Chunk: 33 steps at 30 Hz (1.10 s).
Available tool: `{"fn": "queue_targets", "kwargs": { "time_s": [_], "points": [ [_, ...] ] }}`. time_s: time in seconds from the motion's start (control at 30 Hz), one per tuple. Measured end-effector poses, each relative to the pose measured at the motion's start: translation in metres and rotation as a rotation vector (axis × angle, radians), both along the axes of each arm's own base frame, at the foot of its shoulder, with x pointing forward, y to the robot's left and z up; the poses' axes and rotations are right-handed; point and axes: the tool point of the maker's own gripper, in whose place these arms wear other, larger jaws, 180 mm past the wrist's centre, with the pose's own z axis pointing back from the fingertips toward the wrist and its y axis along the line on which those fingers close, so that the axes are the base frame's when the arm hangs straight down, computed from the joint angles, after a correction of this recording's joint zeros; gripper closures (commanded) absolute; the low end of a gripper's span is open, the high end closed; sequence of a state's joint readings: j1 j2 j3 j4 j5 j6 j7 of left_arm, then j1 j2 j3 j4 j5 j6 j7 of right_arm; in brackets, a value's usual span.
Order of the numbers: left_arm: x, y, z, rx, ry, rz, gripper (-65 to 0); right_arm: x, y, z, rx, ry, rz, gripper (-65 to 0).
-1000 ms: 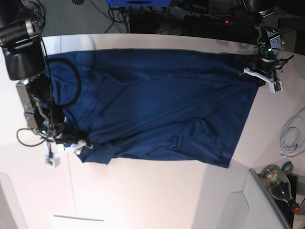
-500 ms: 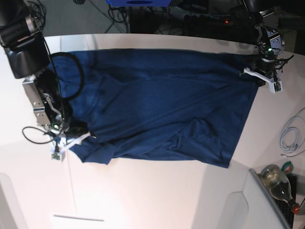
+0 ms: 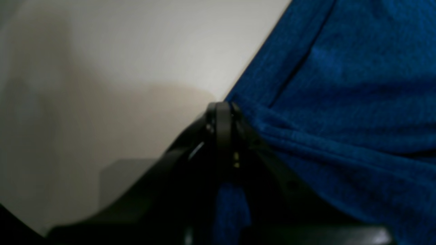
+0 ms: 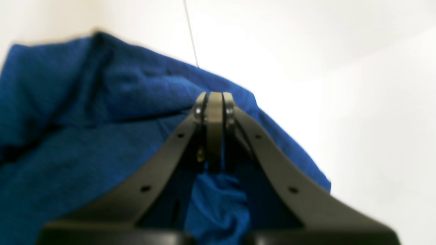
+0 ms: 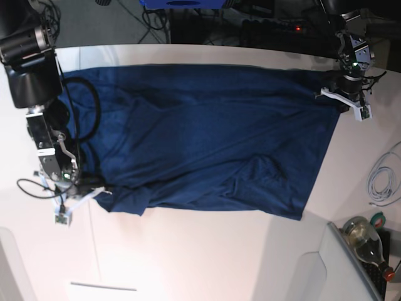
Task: Layout the t-shirt on the table in an organized manner, then fold the t-shirt properly
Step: 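Drag the held shirt edge with the right gripper along the table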
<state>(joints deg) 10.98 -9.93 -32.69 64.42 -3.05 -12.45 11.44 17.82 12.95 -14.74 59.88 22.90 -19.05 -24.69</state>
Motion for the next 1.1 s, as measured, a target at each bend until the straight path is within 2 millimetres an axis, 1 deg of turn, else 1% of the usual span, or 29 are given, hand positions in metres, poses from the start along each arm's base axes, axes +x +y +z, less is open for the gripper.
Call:
{"fn": "queue_targets", "kwargs": {
  "time_s": [0.1,0.2,0.3,0.4,0.5,0.53,0.57,0.67,0.7,0.73,0.8,0.83,0.87,0.93,1.0,1.03,1.07,1.1],
  "points": [
    [-0.001,0.0,0.0,0.002,0.0,-0.001,0.0,0.008,0.003,0.007,-0.003,-0.017,0.007,0.0],
    [-0.001,0.0,0.0,0.002,0.001,-0.001,0.0,0.013,-0.002,0.008,-0.016,-0.014,0.0,0.0],
    [-0.001,0.0,0.0,0.002,0.001,-0.001,0.0,0.023,-0.009,0.014,-0.042,-0.066,-0.003,0.0],
    [-0.002,0.001,0.0,0.004,0.003,-0.001,0.0,0.026,-0.014,0.01,-0.053,-0.049,-0.014,-0.3],
    [-0.005,0.006,0.001,0.01,0.008,-0.007,0.0,0.024,-0.019,0.005,-0.058,-0.031,-0.026,-1.4],
    [-0.006,0.006,0.001,0.011,0.011,-0.006,0.0,0.022,-0.018,0.003,-0.054,-0.028,-0.028,-3.8],
    [-0.006,0.006,0.001,0.01,0.011,-0.005,0.0,0.02,-0.016,0.0,-0.052,-0.023,-0.026,-8.0],
    [-0.006,0.006,0.001,0.011,0.013,-0.002,0.0,0.009,-0.004,-0.013,-0.03,0.002,-0.018,-26.3],
    [-0.006,0.006,0.001,0.011,0.012,-0.002,0.0,0.005,-0.001,-0.016,-0.023,0.013,-0.016,-29.1],
    [-0.006,0.006,0.001,0.011,0.012,-0.002,0.0,0.003,0.001,-0.019,-0.02,0.022,-0.015,-29.7],
    [-0.006,0.007,0.001,0.011,0.012,-0.002,0.0,0.002,0.001,-0.02,-0.019,0.023,-0.017,-28.5],
    [-0.006,0.006,0.001,0.011,0.012,-0.002,0.0,0.002,-0.003,-0.018,-0.023,0.018,-0.021,-26.4],
    [-0.006,0.006,0.001,0.011,0.012,-0.002,0.0,0.002,-0.008,-0.014,-0.016,0.003,-0.036,-23.1],
    [-0.006,0.006,0.002,0.013,0.018,-0.004,0.0,-0.001,-0.023,-0.002,-0.014,-0.05,-0.07,-14.1],
    [-0.007,0.005,0.007,0.021,0.03,-0.012,0.0,-0.014,-0.038,0.004,-0.007,-0.078,-0.111,-5.0],
    [-0.007,0.005,0.01,0.029,0.026,-0.017,0.0,-0.02,-0.042,0.004,0.002,-0.081,-0.13,-2.0],
    [-0.006,0.004,0.015,0.039,0.014,-0.023,0.0,-0.027,-0.045,0.002,0.014,-0.076,-0.148,-0.2],
    [-0.005,0.003,0.019,0.045,0.006,-0.031,0.0,-0.034,-0.046,-0.003,0.024,-0.05,-0.158,0.0]
  ]
}}
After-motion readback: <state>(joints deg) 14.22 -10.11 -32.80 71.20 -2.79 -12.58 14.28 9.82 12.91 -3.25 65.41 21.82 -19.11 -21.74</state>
